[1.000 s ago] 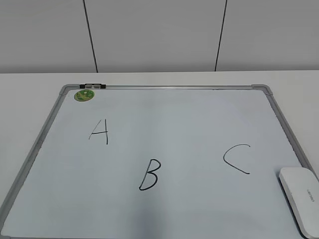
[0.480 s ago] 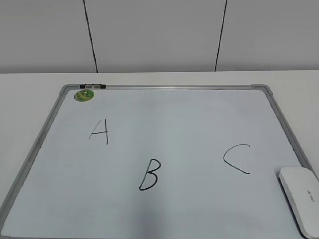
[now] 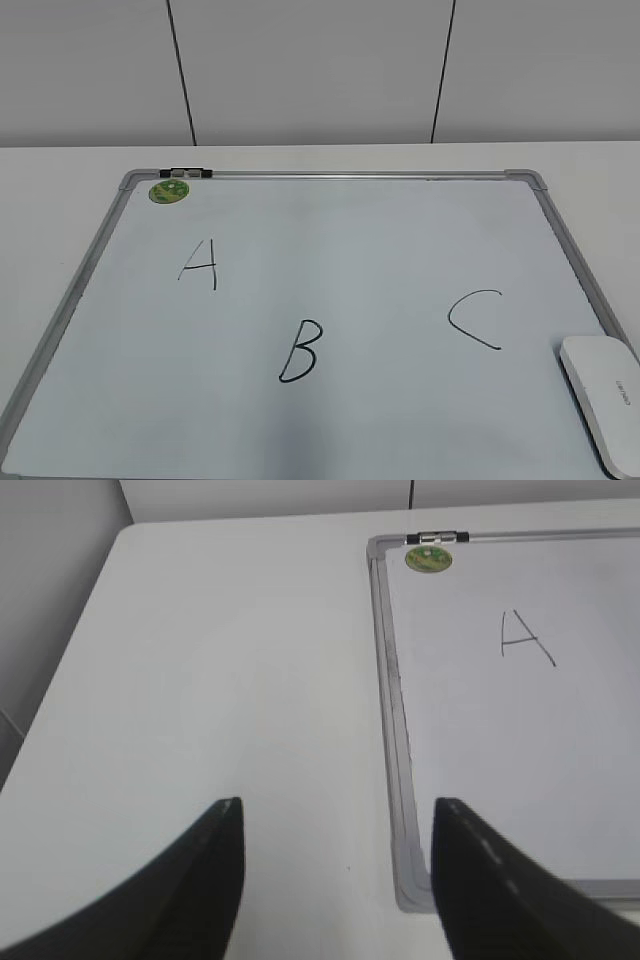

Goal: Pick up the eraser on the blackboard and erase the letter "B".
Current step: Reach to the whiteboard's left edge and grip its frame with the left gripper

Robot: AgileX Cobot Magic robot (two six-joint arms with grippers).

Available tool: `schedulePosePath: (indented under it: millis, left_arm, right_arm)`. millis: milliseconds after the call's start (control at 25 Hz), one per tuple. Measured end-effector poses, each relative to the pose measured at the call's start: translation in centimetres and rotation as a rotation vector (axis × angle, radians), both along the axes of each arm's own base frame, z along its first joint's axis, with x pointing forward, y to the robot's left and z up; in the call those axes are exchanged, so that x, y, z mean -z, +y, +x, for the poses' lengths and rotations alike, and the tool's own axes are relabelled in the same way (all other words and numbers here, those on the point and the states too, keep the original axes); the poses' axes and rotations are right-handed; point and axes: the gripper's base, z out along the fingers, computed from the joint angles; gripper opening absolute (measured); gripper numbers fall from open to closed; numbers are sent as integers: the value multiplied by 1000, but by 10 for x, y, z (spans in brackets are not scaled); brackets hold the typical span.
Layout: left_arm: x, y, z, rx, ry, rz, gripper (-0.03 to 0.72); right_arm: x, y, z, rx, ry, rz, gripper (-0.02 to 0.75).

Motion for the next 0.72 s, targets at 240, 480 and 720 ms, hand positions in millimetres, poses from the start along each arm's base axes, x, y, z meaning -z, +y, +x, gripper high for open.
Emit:
schedulePosePath:
  millis: [240,480,720]
  left_arm:
    - [-20,-1,24,4,-7,4,564]
    - [-25,-5,74,30,68,-4,570]
    - [-14,-12,130,42,247,-55,570]
  right_arm:
    - [0,0,0,0,0,0,572]
    - [0,0,0,0,0,0,572]
    - [0,0,0,0,0,0,572]
